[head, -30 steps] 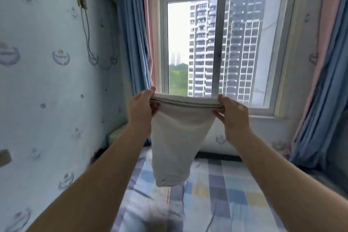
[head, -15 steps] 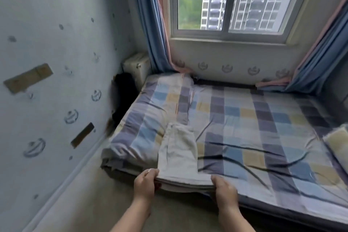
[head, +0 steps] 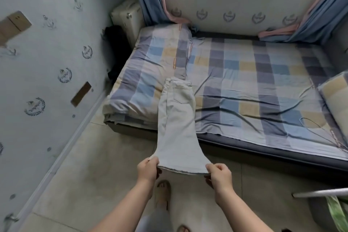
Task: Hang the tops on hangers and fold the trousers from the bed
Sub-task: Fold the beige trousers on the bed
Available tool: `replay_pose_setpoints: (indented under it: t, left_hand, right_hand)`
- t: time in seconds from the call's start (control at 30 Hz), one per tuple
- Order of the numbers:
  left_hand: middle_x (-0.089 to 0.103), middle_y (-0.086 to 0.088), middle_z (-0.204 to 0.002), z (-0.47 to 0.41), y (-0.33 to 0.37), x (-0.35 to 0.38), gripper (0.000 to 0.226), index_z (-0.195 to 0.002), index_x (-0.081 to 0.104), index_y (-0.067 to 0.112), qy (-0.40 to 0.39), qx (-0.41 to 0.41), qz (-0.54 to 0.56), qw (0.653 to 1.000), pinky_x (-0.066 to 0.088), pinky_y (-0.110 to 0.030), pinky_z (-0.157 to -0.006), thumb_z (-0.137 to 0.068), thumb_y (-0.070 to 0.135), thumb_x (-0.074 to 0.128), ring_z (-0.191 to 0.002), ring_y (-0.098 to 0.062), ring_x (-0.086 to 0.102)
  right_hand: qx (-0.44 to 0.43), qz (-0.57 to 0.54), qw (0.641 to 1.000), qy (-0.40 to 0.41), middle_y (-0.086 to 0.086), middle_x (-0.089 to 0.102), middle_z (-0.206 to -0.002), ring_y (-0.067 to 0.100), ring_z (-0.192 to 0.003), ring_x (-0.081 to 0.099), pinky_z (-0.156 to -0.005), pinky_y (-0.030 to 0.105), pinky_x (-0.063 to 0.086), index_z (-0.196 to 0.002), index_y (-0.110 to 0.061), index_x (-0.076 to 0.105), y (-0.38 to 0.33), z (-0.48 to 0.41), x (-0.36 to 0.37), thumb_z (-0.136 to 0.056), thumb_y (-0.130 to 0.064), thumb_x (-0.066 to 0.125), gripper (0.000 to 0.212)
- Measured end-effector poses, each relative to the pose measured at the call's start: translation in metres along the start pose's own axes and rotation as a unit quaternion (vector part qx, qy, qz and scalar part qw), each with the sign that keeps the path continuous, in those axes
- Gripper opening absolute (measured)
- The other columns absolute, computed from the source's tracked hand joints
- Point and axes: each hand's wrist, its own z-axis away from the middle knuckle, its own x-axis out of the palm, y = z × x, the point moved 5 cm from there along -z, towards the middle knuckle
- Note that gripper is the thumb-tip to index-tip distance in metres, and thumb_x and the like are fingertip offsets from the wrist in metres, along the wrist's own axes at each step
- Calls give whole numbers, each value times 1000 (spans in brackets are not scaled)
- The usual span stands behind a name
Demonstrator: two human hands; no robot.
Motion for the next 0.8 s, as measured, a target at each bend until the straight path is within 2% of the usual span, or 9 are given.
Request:
replay_pose_setpoints:
  t: [0.07, 0.13, 0.23, 0.3, 0.37, 0.43, 0.57, 0.63, 0.8]
  left_hand:
    - [48, -11, -69, -14, 16, 7, 6, -89, 57, 7, 6, 11, 9, 1000, 32, -30, -56, -87, 2, 54, -54, -22, 45]
    - [54, -12, -72, -32, 37, 17, 11, -100, 55, 5, 13, 24, 31, 999, 38, -30, -57, -89, 4, 55, -54, -21, 49]
    - [63, -10, -91, -67, 74, 37, 31, -118, 51, 19, 3, 58, 70, 996, 44, -32, -60, -90, 7, 54, -57, -18, 53]
    - [64, -9, -92, -97, 100, 52, 24, -112, 58, 20, -3, 77, 63, 995, 44, -32, -60, -90, 11, 54, -59, -17, 57]
    - [65, -9, -89, -130, 127, 68, 10, -95, 64, 13, -7, 83, 46, 995, 43, -31, -61, -90, 13, 55, -65, -18, 60]
    - [67, -9, -87, -166, 154, 86, 10, -86, 65, 12, -11, 82, 48, 995, 43, -32, -63, -92, 18, 58, -72, -20, 63]
    - [72, -2, -98, -240, 214, 124, 25, -93, 69, 20, -26, 78, 45, 996, 47, -37, -75, -95, 43, 59, -91, -21, 66]
    - [74, 0, -103, -282, 244, 145, 28, -100, 71, 22, -38, 66, 32, 997, 46, -36, -74, -98, 46, 56, -95, -19, 66]
    - [77, -5, -104, -395, 302, 196, 33, -113, 71, 13, -63, 55, 30, 996, 45, -23, -68, -105, 34, 47, -77, 0, 71]
  right_hand:
    - [-24, -14, 1000, 11, 13, 58, -98, 26, -76, 56, -68, 38, 50, -108, -5, 55, -19, -11, 7, -88, -6, 66, 22]
    - [-49, -30, 998, 9, 8, 60, -107, 26, -81, 59, -71, 38, 52, -115, -14, 58, -43, -26, 17, -89, -4, 64, 28]
    - [-75, -14, 997, -15, 8, 69, -94, 22, -81, 60, -68, 30, 48, -92, -14, 73, -85, -56, 40, -89, -1, 61, 18]
    - [-77, -24, 996, -24, 11, 70, -88, 24, -83, 61, -71, 32, 47, -81, -11, 74, -115, -80, 58, -89, -1, 62, 18]
    - [-76, -33, 996, -30, 11, 69, -88, 25, -83, 61, -75, 37, 48, -84, -10, 74, -144, -107, 76, -90, -5, 64, 12]
    - [-81, -22, 996, -37, 10, 69, -91, 23, -84, 60, -75, 37, 46, -92, -9, 73, -174, -138, 95, -91, -10, 66, 7]
    - [-84, 4, 994, -64, 6, 71, -96, 19, -88, 63, -75, 34, 45, -105, -10, 71, -237, -204, 144, -87, -15, 76, 20]
    - [-73, 3, 995, -70, 3, 72, -96, 15, -86, 64, -73, 30, 46, -110, -10, 68, -266, -241, 170, -86, -10, 76, 26]
    - [-71, 46, 993, -81, -5, 75, -100, 8, -93, 66, -76, 20, 48, -107, -14, 67, -316, -345, 233, -87, 7, 64, 29]
